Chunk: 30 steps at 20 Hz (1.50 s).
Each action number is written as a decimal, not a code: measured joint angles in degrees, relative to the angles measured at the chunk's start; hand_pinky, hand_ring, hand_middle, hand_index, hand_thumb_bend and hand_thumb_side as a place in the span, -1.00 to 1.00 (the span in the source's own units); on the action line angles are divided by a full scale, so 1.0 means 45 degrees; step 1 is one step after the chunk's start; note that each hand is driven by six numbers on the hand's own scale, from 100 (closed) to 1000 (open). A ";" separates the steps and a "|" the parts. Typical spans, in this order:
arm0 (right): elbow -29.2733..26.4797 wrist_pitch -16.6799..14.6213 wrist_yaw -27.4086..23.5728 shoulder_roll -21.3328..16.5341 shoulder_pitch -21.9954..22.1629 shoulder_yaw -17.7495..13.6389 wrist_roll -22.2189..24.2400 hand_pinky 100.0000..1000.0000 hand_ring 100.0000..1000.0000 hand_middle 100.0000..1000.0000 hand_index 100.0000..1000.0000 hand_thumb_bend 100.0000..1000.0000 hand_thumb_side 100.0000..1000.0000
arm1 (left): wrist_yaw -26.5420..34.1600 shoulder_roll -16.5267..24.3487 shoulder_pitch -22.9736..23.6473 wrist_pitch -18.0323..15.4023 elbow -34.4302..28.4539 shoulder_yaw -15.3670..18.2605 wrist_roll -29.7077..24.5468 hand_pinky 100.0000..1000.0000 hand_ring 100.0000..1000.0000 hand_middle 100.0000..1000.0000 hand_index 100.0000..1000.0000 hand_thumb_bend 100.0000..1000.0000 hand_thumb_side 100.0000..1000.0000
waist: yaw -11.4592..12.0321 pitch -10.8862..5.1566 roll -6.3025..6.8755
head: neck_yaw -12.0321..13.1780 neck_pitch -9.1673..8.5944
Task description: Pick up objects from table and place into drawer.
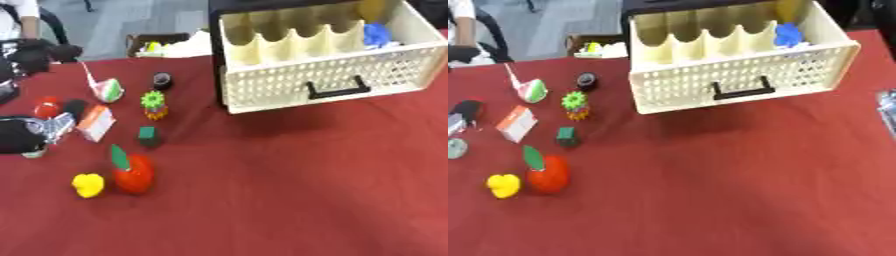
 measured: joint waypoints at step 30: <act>0.0001 0.0123 -0.0075 0.0362 0.0064 0.0082 0.0427 -0.22 -0.19 -0.32 0.50 -1.00 -0.23 | 0.0228 -0.1362 -0.1409 -0.0200 0.2263 -0.2553 -0.2896 0.35 0.50 0.66 1.00 0.21 0.81 | -0.0193 0.0054 0.0002 | 0.0339 -0.0052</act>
